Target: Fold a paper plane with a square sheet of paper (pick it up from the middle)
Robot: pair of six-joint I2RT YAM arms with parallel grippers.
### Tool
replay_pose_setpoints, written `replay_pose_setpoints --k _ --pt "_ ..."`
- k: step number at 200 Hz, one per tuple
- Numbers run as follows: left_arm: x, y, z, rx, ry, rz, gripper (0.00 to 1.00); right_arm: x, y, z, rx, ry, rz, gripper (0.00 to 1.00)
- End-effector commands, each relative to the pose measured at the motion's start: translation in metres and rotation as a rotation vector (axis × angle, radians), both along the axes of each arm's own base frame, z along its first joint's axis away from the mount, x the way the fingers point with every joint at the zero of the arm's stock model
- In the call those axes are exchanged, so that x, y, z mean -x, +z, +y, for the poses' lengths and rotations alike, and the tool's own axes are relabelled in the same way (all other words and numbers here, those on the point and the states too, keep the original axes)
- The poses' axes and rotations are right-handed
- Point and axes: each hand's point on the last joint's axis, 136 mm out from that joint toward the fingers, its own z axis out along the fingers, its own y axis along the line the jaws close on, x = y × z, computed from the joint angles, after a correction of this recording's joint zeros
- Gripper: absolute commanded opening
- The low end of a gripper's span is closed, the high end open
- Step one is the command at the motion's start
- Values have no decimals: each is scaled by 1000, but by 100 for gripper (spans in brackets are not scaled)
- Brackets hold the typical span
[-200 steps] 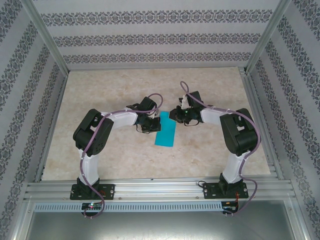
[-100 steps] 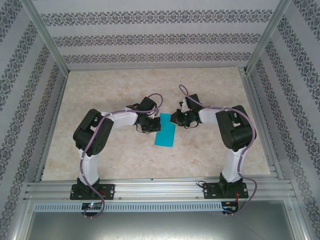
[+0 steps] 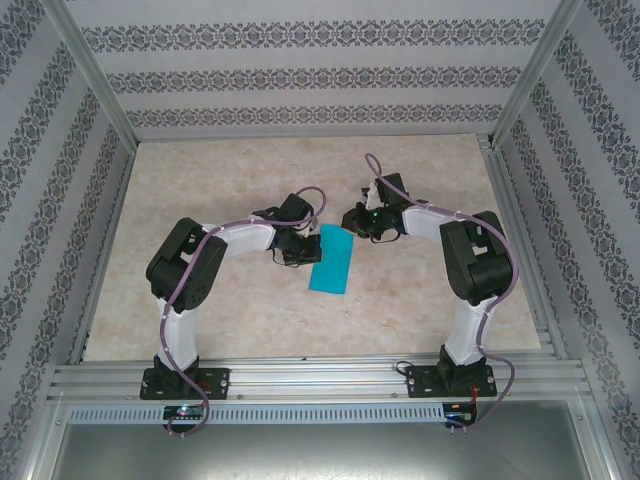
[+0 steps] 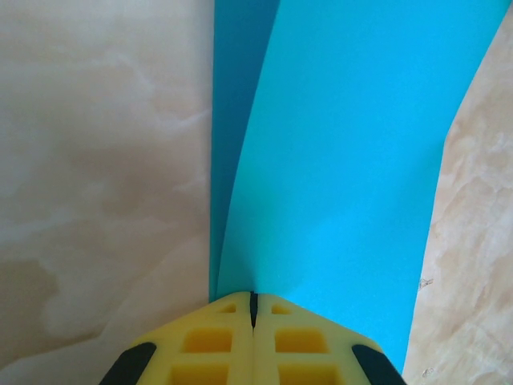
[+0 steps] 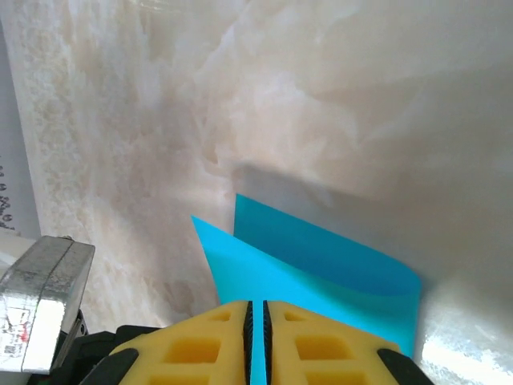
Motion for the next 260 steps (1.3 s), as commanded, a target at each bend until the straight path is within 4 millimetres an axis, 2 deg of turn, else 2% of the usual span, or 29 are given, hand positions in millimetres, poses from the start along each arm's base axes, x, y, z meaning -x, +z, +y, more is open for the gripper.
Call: replay_pose_setpoints --k 1,17,65,78,99,139,161,205,260 --pt "34 -42 25 -157 -11 130 0 -2 -8 -1 -8 4 21 16" --pt "34 -41 25 -159 -14 129 0 -1 -18 0 -4 3 38 16" --pt "35 -42 28 -167 -12 131 0 12 -62 -16 90 -34 119 15" --pt "35 -42 28 -166 -13 131 0 15 -65 -17 104 -34 141 16" --pt "36 -42 28 -170 -16 131 0 12 -51 -12 93 -24 124 16" --pt "37 -42 28 -170 -17 132 0 -8 2 -9 2 -26 33 16" --pt "36 -42 27 -168 -17 130 0 -12 10 -11 5 -20 10 16" --pt "36 -42 27 -168 -15 133 0 -5 -15 -12 36 -20 51 15" --pt "38 -43 29 -175 -16 133 0 0 -54 -24 112 -54 120 15"
